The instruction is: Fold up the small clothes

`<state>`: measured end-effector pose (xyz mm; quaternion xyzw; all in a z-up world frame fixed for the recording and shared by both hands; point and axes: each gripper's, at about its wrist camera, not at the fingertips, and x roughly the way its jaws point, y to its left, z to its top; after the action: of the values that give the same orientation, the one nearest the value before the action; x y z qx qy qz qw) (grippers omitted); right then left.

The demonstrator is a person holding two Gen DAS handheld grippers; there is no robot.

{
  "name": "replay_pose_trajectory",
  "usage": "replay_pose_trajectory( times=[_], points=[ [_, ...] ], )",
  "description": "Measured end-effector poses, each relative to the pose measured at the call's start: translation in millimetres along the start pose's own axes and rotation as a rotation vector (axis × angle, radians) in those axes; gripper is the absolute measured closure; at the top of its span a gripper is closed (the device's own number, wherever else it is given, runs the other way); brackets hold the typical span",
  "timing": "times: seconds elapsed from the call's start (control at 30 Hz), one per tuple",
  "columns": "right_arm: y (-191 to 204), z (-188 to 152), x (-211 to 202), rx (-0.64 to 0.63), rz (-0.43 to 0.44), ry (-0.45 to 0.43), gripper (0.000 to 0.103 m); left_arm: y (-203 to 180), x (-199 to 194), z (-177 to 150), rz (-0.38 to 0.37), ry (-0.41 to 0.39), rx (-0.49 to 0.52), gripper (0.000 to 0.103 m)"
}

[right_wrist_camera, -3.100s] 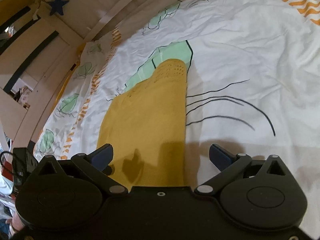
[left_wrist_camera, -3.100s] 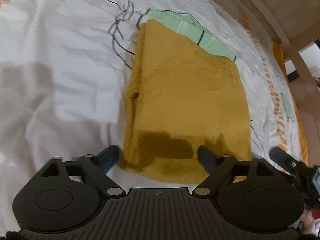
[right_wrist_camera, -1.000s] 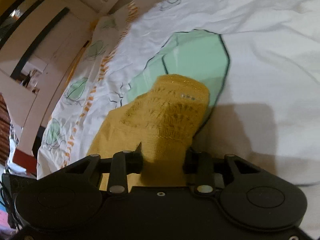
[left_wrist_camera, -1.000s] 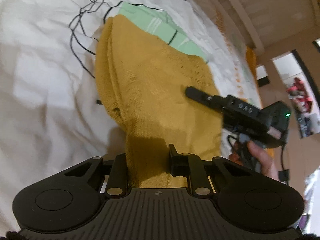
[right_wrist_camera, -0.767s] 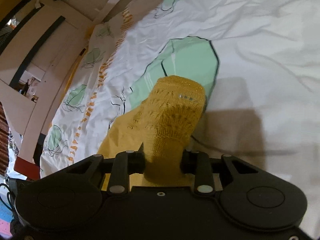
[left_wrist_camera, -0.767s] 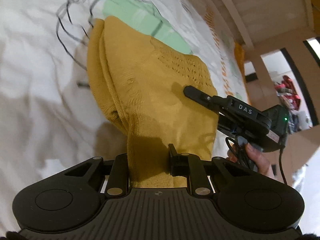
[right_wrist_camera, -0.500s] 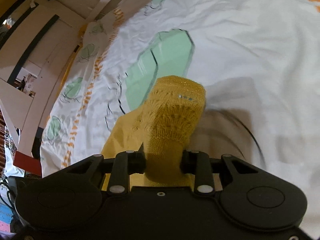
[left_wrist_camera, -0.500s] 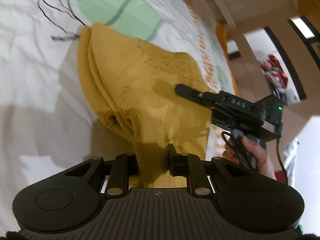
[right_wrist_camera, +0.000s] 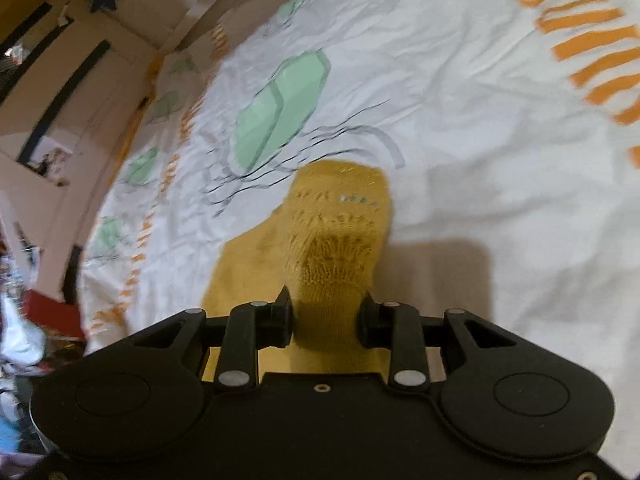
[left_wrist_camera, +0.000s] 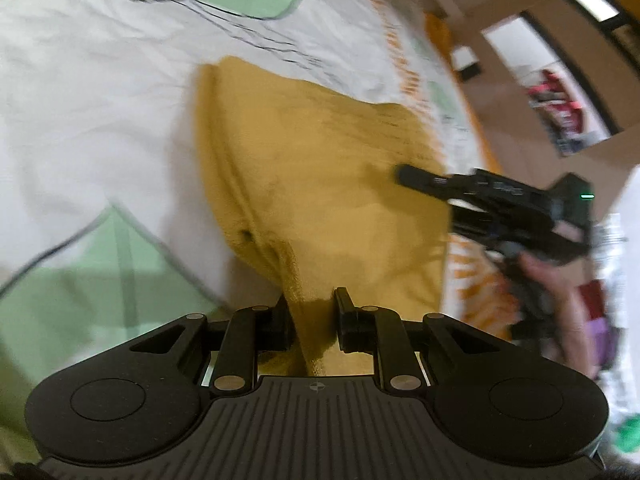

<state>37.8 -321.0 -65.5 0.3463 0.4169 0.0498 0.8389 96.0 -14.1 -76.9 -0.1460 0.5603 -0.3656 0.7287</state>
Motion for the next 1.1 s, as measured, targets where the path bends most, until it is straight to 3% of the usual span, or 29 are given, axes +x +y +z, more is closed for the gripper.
replay_pose_trajectory(
  times=[0.1, 0.23, 0.3, 0.5, 0.6, 0.67, 0.83, 1.1],
  points=[
    [-1, -3, -3, -0.058, -0.11, -0.058, 0.055, 0, 4, -4, 0.139, -0.022, 0.04, 0.08],
    [-4, -7, -9, -0.124, -0.205, -0.122, 0.053, 0, 9, -12, 0.179, -0.063, 0.064, 0.079],
    [-8, -10, -12, -0.134, -0.221, -0.14, 0.049, -6, 10, -15, 0.211, -0.091, 0.091, 0.077],
    [-10, -18, -16, -0.169, -0.241, -0.173, 0.049, -20, -11, -40, 0.323, -0.175, 0.139, 0.07],
    [-11, -20, -20, -0.184, -0.238, -0.188, 0.049, -30, -25, -41, 0.356, -0.255, 0.17, 0.07],
    [-10, -20, -23, -0.195, -0.234, -0.204, 0.049, -38, -31, -33, 0.373, -0.304, 0.188, 0.07],
    [-7, -20, -27, -0.21, -0.218, -0.257, 0.048, -51, -20, -5, 0.395, -0.33, 0.223, 0.069],
    [6, -11, -11, -0.259, -0.218, -0.309, 0.04, -55, 28, 40, 0.5, -0.307, 0.262, 0.069]
  ],
)
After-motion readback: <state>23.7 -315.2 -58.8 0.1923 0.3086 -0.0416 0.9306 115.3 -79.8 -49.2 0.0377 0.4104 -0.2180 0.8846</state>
